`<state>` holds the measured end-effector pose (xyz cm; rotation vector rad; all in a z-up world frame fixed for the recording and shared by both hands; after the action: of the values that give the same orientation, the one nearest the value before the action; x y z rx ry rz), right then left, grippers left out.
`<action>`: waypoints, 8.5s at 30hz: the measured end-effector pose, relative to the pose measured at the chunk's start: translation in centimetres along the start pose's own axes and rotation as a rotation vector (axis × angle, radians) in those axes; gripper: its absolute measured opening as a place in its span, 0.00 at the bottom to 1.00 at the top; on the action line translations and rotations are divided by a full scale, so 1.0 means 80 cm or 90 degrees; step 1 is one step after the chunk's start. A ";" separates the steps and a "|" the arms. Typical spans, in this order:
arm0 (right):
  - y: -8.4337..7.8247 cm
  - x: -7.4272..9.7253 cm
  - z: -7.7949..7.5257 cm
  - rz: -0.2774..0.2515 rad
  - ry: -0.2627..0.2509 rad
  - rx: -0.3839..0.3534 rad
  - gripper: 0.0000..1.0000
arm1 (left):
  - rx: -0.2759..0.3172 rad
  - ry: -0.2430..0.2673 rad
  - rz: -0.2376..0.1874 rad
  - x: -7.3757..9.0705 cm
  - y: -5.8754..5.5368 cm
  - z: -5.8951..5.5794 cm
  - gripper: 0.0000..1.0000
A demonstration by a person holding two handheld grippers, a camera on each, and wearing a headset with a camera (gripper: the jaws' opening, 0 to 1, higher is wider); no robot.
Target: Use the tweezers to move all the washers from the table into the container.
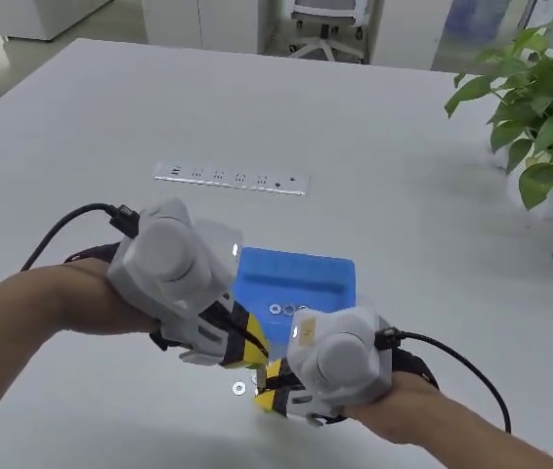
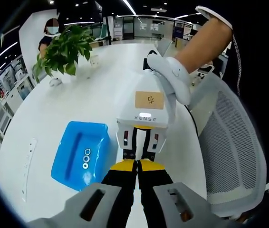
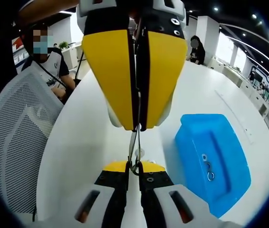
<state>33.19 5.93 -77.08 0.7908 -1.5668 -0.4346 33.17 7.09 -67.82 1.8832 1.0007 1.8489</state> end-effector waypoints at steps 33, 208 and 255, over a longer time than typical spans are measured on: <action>0.038 0.053 -0.030 0.002 -0.032 0.037 0.09 | -0.042 0.037 -0.017 0.046 0.049 0.002 0.05; 0.025 0.020 -0.066 -0.004 -0.006 0.077 0.11 | -0.020 0.023 -0.005 0.037 0.030 0.041 0.05; -0.004 -0.019 -0.028 0.000 0.032 0.056 0.11 | 0.026 -0.010 0.017 -0.001 -0.016 0.032 0.05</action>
<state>35.44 7.15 -77.99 0.8623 -1.5473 -0.3447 35.35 8.59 -69.00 1.9407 1.0205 1.8396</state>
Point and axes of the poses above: the centre of the closed fingertips' face, and the gripper's own axes: x roughly backward along the fingers, z roughly to its left, y roughly out of its top, the point moved 3 cm from there along x, roughly backward along the fingers, and after that the axes turned 10 degrees about x, right-handed, at the moved point
